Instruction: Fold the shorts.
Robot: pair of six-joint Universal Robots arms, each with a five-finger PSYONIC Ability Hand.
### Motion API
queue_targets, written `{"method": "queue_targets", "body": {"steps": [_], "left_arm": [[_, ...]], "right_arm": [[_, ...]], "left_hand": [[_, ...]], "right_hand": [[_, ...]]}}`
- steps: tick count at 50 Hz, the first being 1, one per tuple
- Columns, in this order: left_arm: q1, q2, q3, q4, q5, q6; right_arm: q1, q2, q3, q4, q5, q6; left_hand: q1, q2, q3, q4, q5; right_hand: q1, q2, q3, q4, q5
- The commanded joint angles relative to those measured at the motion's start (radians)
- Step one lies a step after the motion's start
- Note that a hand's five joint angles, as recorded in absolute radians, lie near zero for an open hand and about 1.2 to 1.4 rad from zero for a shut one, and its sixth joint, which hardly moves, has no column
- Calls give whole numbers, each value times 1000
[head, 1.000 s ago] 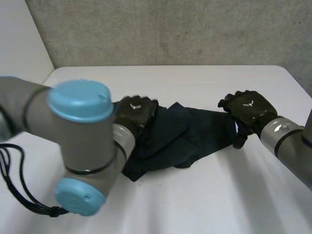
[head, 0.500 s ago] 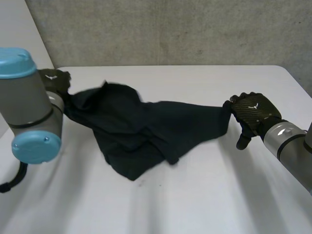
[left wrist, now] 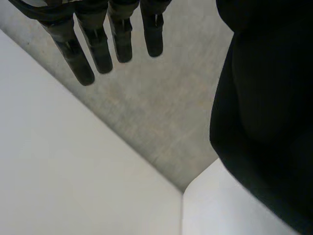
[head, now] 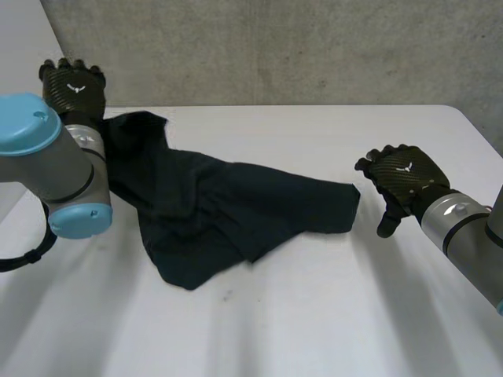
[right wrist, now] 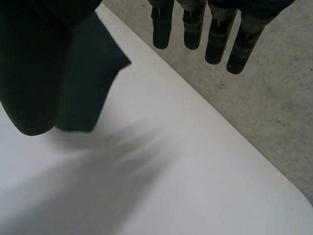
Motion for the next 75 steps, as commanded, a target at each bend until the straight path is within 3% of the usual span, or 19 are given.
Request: {"method": "queue_targets", "body": {"steps": [1, 5, 12, 22, 35, 38, 42, 48, 55, 61, 67, 71, 75], "left_arm": [[-100, 168, -78, -138, 5, -122], [-182, 252, -67, -270, 48, -169], [-293, 251, -14, -405, 163, -237], [-433, -61, 159, -415, 167, -237], [-486, -364, 405, -416, 161, -232], [-474, -405, 446, -415, 154, -231], [-453, -422, 473, -418, 148, -218], [-450, -360, 447, -433, 140, -174], [-437, -51, 365, -404, 144, -178], [-440, 64, 342, -390, 148, -175], [-439, 180, 264, -390, 152, -175], [-439, 243, 168, -384, 158, -175], [-437, 266, 97, -384, 163, -175]], "right_arm": [[-9, 1, 22, -27, 2, 0], [-11, 1, 28, -41, 2, 2], [-11, 15, 30, -42, 4, 2], [-11, 15, 38, -45, 2, 35], [-12, 32, 48, -59, 0, 48], [-14, 32, 48, -61, 0, 48], [-20, 32, 36, -59, 5, 48], [-104, 32, -7, -55, 28, 72], [-137, 70, -71, -10, 56, 290], [-124, 86, -146, 148, -41, 449], [-83, 95, -286, 182, -222, 661], [-69, 113, -408, 221, -263, 761], [-52, 115, -465, 249, -257, 750]], "left_hand": [[-58, -74, -79, -73, -68], [-55, -72, -76, -70, -65], [-35, -51, -55, -49, -45], [-11, -28, -32, -26, -21], [18, 2, -2, 4, 8], [205, 189, 185, 191, 195], [1041, 1024, 1020, 1026, 1031], [1072, 1056, 1051, 1057, 1062], [1072, 1056, 1051, 1057, 1062], [1072, 1056, 1051, 1057, 1062], [1072, 1056, 1051, 1057, 1062], [1072, 1056, 1051, 1057, 1062], [1072, 1056, 1051, 1057, 1062]], "right_hand": [[-32, -54, -43, -64, -69], [-32, -54, -43, -64, -69], [-32, -54, -43, -64, -69], [-32, -54, -43, -64, -69], [-32, -54, -43, -64, -69], [-32, -54, -43, -64, -69], [-32, -54, -43, -64, -69], [-32, -54, -43, -64, -69], [-32, -54, -43, -64, -69], [-32, -54, -43, -64, -69], [-32, -54, -43, -64, -69], [-32, -54, -43, -64, -69], [-32, -54, -43, -64, -69]]}}
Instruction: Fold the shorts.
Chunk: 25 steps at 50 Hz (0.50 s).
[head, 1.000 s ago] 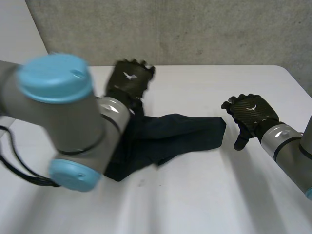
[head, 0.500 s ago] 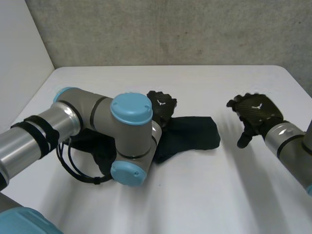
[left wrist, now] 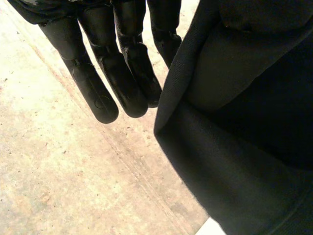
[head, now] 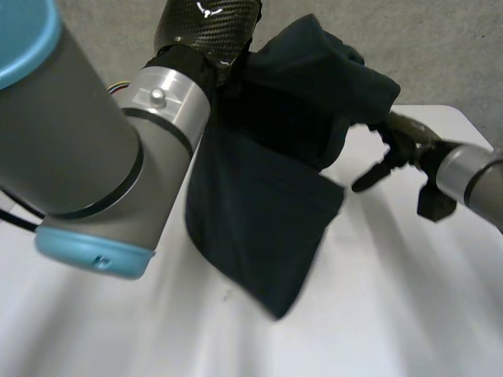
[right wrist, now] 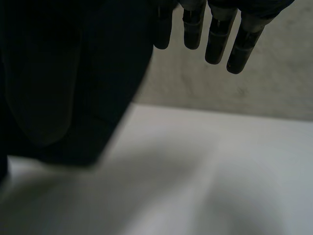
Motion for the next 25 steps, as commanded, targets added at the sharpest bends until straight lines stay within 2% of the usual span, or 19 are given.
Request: {"method": "queue_targets", "body": {"steps": [1, 7, 12, 13, 17, 21, 25], "left_arm": [[1, 53, -121, 1, 8, -2], [37, 68, -224, 0, 8, -15], [58, 63, -307, -3, 8, -87], [64, 60, -336, -8, 11, -119], [82, 57, -396, -14, 5, -176], [114, 76, -428, -31, 3, -196], [130, 146, -437, -94, 1, -198]], "right_arm": [[34, 10, -133, 44, -20, 27], [39, 0, -121, 59, 9, -89], [66, -10, -69, 69, 102, -259], [73, -10, -59, 69, 116, -290], [82, -12, -12, 70, 193, -428], [83, -24, 42, 56, 265, -531], [87, -43, 60, 55, 282, -623]], "left_hand": [[246, 201, 206, 197, 259], [246, 201, 206, 197, 259], [246, 201, 206, 197, 259], [116, 70, 76, 67, 129], [-638, -684, -678, -687, -625], [-734, -779, -774, -782, -721], [-839, -885, -879, -888, -827]], "right_hand": [[-32, -54, -43, -64, -69], [-32, -54, -43, -64, -69], [-32, -54, -43, -64, -69], [-32, -54, -43, -64, -69], [-32, -54, -43, -64, -69], [-32, -54, -43, -64, -69], [-32, -54, -43, -64, -69]]}}
